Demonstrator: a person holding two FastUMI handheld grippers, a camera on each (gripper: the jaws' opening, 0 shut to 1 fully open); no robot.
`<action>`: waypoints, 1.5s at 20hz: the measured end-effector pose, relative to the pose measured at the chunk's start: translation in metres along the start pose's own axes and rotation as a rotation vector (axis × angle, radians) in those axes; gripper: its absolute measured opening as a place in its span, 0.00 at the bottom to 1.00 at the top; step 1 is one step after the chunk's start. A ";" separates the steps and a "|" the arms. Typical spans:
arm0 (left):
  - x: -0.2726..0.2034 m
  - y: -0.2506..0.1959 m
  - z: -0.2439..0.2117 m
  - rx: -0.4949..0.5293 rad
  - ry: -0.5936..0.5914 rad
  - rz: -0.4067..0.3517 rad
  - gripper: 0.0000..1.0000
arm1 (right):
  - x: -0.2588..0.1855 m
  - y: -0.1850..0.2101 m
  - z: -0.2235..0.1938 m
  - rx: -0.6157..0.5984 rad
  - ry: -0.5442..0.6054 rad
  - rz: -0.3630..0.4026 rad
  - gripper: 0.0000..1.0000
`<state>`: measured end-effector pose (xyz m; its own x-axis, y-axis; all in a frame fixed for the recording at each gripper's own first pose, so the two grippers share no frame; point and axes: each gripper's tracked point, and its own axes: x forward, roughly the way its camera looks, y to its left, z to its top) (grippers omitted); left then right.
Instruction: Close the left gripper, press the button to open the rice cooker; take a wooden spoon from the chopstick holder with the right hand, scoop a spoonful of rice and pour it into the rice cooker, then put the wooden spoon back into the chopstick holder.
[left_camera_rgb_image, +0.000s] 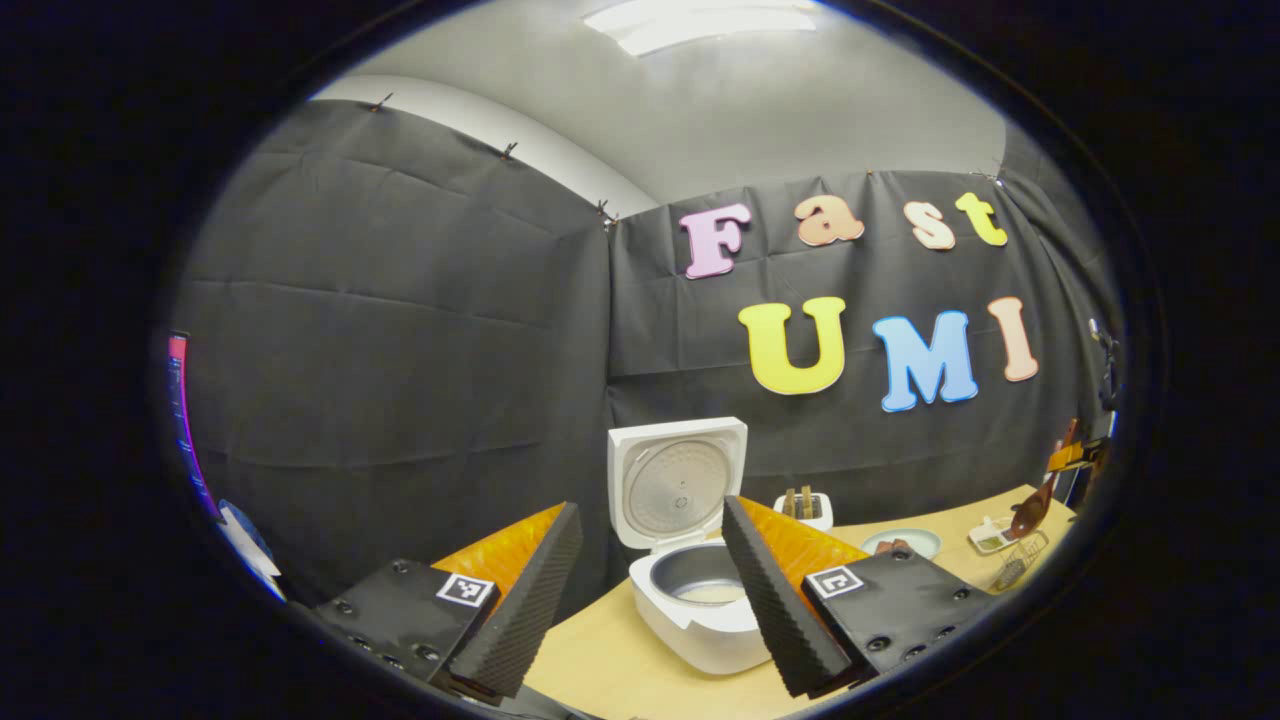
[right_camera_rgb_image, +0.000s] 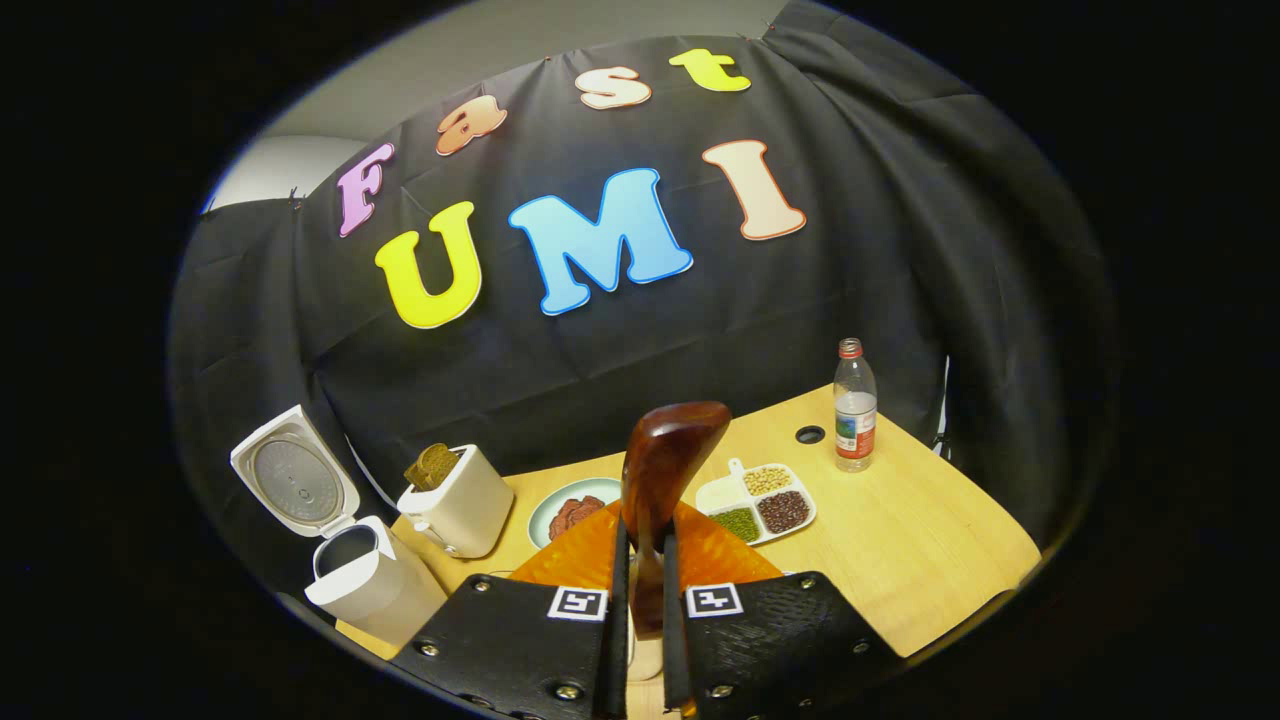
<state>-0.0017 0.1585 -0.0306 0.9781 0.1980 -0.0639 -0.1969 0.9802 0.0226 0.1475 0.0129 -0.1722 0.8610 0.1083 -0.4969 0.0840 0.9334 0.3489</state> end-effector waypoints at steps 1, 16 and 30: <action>0.001 0.007 -0.001 -0.001 0.003 0.002 0.98 | 0.002 0.008 -0.006 0.002 0.008 0.002 0.14; 0.026 0.065 -0.036 0.018 0.066 -0.028 0.98 | 0.049 0.071 -0.120 -0.021 0.119 -0.063 0.15; 0.033 0.106 -0.057 -0.008 0.108 -0.008 0.98 | 0.071 0.117 -0.172 -0.015 0.188 -0.043 0.15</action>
<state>0.0063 0.2692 -0.0868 0.9669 0.1892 -0.1714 -0.1897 0.9817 0.0137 0.1326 0.1888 -0.3029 0.7481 0.1285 -0.6510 0.1103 0.9433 0.3130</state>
